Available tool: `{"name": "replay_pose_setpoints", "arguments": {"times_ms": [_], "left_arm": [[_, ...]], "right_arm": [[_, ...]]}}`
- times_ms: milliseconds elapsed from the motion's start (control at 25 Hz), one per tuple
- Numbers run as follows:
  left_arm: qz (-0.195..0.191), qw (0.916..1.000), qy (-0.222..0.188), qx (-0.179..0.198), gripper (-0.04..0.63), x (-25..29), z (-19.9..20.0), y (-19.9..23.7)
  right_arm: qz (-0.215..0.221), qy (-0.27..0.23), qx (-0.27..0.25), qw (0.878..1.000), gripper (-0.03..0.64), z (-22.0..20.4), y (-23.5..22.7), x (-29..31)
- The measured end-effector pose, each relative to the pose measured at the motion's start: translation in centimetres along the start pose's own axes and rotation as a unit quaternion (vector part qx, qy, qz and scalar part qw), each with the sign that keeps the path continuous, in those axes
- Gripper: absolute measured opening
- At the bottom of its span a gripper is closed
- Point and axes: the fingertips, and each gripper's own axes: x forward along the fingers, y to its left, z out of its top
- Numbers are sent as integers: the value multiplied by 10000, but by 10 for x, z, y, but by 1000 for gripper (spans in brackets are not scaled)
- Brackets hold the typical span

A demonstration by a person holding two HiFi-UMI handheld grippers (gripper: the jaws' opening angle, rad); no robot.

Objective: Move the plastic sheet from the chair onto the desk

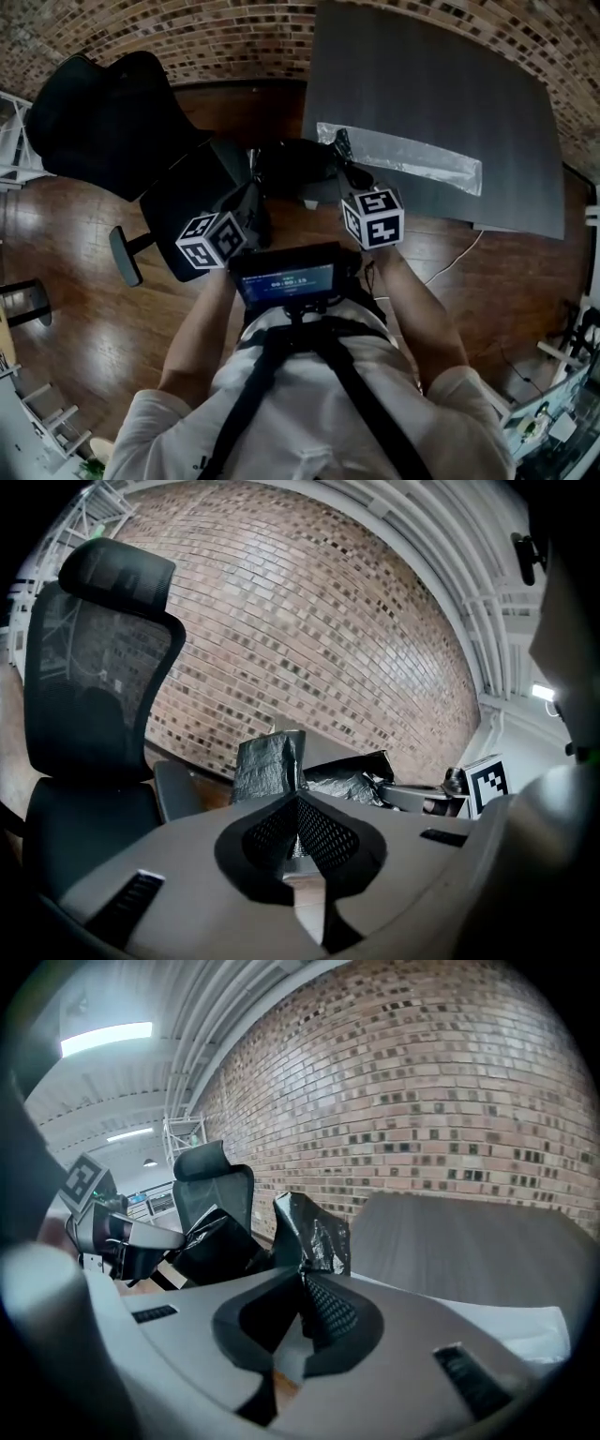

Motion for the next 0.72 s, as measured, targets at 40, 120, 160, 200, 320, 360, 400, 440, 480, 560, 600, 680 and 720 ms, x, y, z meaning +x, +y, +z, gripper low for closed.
{"name": "replay_pose_setpoints", "arguments": {"times_ms": [40, 120, 160, 200, 320, 360, 400, 440, 480, 560, 600, 680, 720], "left_arm": [[-49, 10000, 18, -7, 2, 7, -3, -10], [-188, 9998, 43, -86, 2, 19, -8, -30], [-257, 9996, 62, -107, 2, 25, -11, -40], [-311, 9994, 81, -103, 2, 30, -13, -49], [-364, 9992, 148, 4, 2, 43, -23, -69], [-351, 9992, 164, 66, 2, 47, -26, -74], [-342, 9992, 175, 114, 2, 51, -29, -80], [-345, 9991, 181, 138, 2, 54, -31, -86], [-355, 9991, 185, 149, 2, 58, -33, -92], [-387, 9989, 196, 158, 2, 64, -37, -103], [-403, 9988, 210, 164, 2, 67, -39, -108], [-433, 9985, 270, 183, 2, 71, -44, -118], [-452, 9983, 313, 196, 2, 74, -45, -123]], "right_arm": [[-45, -20, 37, 10000, 5, -2, -10, -6], [-130, -50, 115, 9998, 5, -7, -28, -17], [-167, -60, 149, 9997, 5, -11, -36, -23], [-196, -66, 177, 9996, 5, -14, -43, -28], [-259, -75, 233, 9994, 5, -23, -63, -41], [-277, -79, 247, 9993, 5, -25, -70, -45], [-293, -84, 260, 9992, 5, -27, -76, -50], [-307, -87, 272, 9991, 5, -29, -83, -53], [-320, -90, 280, 9991, 5, -31, -89, -57], [-354, -90, 291, 9989, 5, -35, -99, -65], [-376, -87, 301, 9988, 5, -36, -105, -68], [-429, -81, 342, 9985, 5, -40, -115, -75], [-461, -78, 373, 9982, 5, -42, -120, -79]]}}
